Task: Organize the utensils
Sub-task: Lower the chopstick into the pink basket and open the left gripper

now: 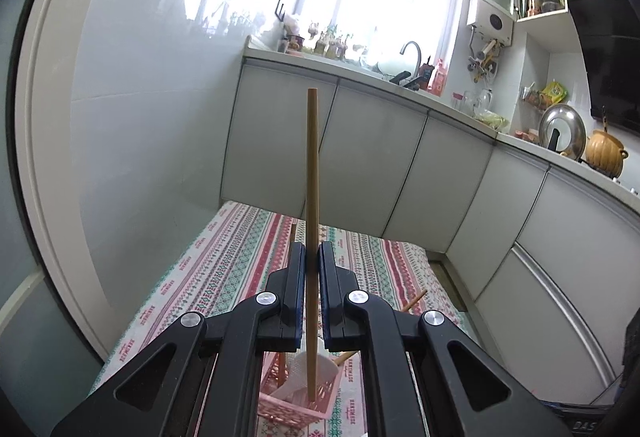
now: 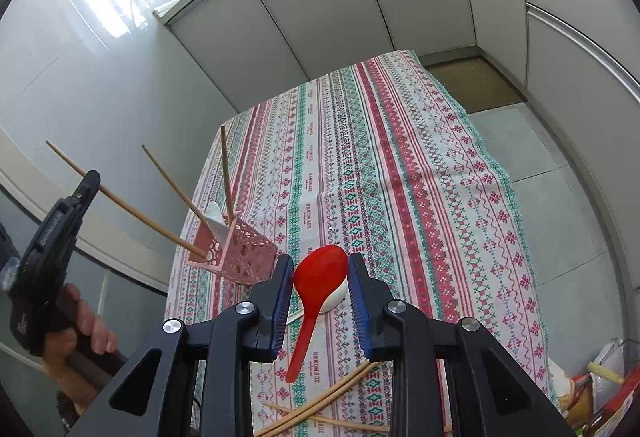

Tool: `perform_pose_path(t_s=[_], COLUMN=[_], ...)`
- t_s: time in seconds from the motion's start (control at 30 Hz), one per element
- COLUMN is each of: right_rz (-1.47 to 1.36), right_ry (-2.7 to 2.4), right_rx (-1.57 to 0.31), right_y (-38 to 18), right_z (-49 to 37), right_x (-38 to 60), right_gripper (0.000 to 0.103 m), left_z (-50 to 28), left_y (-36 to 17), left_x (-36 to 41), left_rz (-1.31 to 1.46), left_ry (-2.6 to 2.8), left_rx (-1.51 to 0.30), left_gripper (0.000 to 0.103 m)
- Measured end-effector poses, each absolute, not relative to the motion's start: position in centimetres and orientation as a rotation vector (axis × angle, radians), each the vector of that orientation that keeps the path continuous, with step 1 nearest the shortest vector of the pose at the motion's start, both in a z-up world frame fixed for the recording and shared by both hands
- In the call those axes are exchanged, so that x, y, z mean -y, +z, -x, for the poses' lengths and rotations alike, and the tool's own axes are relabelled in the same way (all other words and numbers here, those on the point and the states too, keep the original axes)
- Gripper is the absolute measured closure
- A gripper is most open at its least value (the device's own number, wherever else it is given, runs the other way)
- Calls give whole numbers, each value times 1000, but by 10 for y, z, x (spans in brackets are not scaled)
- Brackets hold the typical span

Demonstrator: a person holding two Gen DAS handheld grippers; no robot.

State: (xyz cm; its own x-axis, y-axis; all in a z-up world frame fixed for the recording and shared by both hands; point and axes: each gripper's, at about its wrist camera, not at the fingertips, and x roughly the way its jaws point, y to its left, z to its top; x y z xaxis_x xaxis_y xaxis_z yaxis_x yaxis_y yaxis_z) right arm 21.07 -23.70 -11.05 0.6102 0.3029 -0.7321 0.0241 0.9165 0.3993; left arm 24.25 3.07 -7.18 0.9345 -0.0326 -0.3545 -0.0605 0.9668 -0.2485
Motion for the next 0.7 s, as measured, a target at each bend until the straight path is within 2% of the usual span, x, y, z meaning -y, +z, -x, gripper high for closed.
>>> perform_pose_path(t_s=[0.47,0.7], right_rz=[-399,-395], right_ry=[160,159], right_rx=[-920,-925], right_y=[-116,-116], right_z=[-212,-213], right_x=[250,249], right_gripper=[75,75], left_z=[-283,-300], left_y=[-120,-136], left_x=[-2,5], left_rz=[174,177], left_ry=[6,-69], left_rx=[-502,-631], left_gripper=[96,94])
